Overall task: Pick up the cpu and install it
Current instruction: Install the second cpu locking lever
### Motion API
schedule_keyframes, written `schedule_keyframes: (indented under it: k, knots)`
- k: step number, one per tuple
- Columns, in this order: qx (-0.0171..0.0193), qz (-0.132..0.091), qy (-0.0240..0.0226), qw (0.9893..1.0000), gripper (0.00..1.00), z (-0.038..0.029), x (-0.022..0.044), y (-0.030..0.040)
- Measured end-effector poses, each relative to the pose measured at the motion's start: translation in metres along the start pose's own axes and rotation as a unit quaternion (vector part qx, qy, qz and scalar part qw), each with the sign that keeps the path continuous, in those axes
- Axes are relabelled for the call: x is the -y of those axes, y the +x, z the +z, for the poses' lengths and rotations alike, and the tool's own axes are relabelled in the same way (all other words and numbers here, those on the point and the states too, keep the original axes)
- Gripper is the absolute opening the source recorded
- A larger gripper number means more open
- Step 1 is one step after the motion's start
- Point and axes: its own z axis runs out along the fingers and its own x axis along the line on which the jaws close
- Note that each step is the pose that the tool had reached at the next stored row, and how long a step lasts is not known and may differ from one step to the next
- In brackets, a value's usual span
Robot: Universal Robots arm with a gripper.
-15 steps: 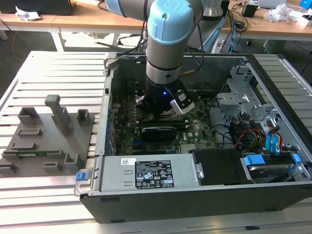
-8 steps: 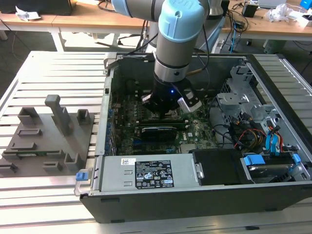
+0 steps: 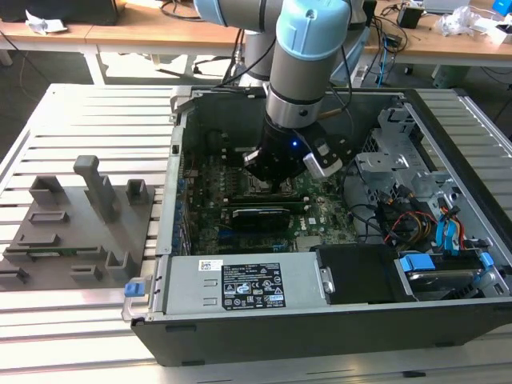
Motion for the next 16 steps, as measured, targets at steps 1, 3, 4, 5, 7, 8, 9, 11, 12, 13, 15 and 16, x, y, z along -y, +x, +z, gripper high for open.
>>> schedule_keyframes:
  k: [1,3,4,5,7,8,9,11,12,13,15,16]
  knots:
    - [-0.0007,0.0,0.0046,1.0,0.11,-0.0009,-0.0034,-0.0013]
    - [-0.0025,0.001,0.0171,0.9999,0.11,-0.0015,-0.0117,-0.0039]
    - [-0.0032,0.001,0.0217,0.9998,0.11,-0.0017,-0.0146,-0.0045]
    - [-0.0039,0.001,0.0267,0.9996,0.11,-0.0019,-0.0171,-0.0048]
    - [-0.0052,0.001,0.0365,0.9993,0.11,-0.0028,-0.0206,-0.0053]
    - [-0.0059,0.002,0.0411,0.9991,0.11,-0.0033,-0.0221,-0.0055]
    - [-0.0062,0.002,0.043,0.9991,0.11,-0.0042,-0.0229,-0.0056]
    - [-0.0063,0.002,0.0438,0.999,0.11,-0.0075,-0.0235,-0.0056]
    - [-0.0063,0.002,0.0441,0.999,0.11,-0.0101,-0.0237,-0.0055]
    - [-0.0063,0.002,0.0441,0.999,0.11,-0.0121,-0.0239,-0.0055]
    - [-0.0063,0.002,0.0442,0.999,0.11,-0.0175,-0.0243,-0.0053]
    - [-0.0063,0.002,0.0441,0.999,0.11,-0.0204,-0.0245,-0.0052]
